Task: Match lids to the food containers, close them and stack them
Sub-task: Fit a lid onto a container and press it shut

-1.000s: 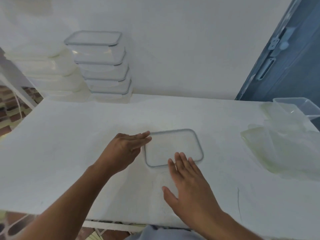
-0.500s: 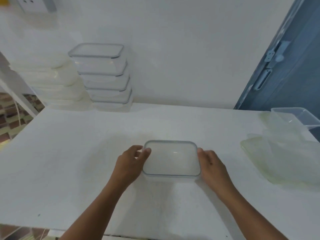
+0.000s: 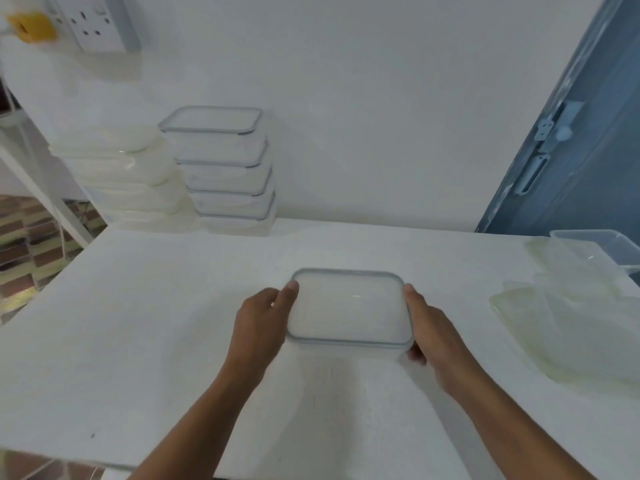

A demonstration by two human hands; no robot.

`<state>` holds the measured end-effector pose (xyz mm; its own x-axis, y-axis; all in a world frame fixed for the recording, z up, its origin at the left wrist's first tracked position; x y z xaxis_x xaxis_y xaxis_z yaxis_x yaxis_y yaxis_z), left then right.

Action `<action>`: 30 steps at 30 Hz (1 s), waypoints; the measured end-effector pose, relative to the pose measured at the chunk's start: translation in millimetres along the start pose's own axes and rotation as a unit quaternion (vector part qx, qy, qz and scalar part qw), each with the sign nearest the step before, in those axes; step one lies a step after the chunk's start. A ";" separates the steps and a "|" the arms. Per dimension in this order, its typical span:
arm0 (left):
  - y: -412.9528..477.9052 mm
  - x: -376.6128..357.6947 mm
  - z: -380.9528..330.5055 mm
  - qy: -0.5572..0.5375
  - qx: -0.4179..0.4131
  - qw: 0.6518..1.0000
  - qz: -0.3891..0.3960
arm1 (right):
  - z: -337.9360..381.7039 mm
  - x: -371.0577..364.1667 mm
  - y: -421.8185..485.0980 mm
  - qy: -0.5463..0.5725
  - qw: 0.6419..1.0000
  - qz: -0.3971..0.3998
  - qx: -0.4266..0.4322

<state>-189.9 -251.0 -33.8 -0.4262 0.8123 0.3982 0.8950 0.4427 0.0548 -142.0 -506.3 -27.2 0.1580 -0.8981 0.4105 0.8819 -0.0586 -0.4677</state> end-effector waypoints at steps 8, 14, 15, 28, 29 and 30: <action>16.5 61.7 -82.8 -0.135 -0.051 0.988 -0.053 | 94.3 7.4 -36.6 0.070 0.994 0.005 0.088; 19.2 98.9 -94.0 -0.142 -0.080 0.983 -0.083 | 124.0 -10.0 -54.9 0.114 0.985 0.023 0.126; 18.9 104.2 -92.4 -0.141 -0.080 0.983 -0.086 | 125.8 -14.8 -55.9 0.114 0.985 0.027 0.127; 104.5 178.4 -101.1 -0.149 -0.074 0.979 -0.118 | 217.0 -76.4 -35.3 0.159 0.973 0.052 0.159; 118.3 183.0 -105.7 -0.148 -0.068 0.980 -0.116 | 229.9 -81.1 -28.5 0.162 0.972 0.053 0.163; 132.0 187.6 -109.5 -0.144 -0.062 0.981 -0.114 | 243.5 -85.4 -21.9 0.165 0.970 0.055 0.167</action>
<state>-137.3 -81.8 148.4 -0.6208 0.7790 0.0879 0.7735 0.5905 0.2304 -66.7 -322.2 138.6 0.1562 -0.9850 0.0734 0.9714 0.1398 -0.1919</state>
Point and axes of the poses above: each hand's wrist, its own y-axis towards the middle knuckle, its own x-axis out of the back of the hand, z = x × y, the point moved 3 cm from there along y, towards the middle knuckle, and after that the axes turned 8 degrees about -x, right-handed, at the moved point
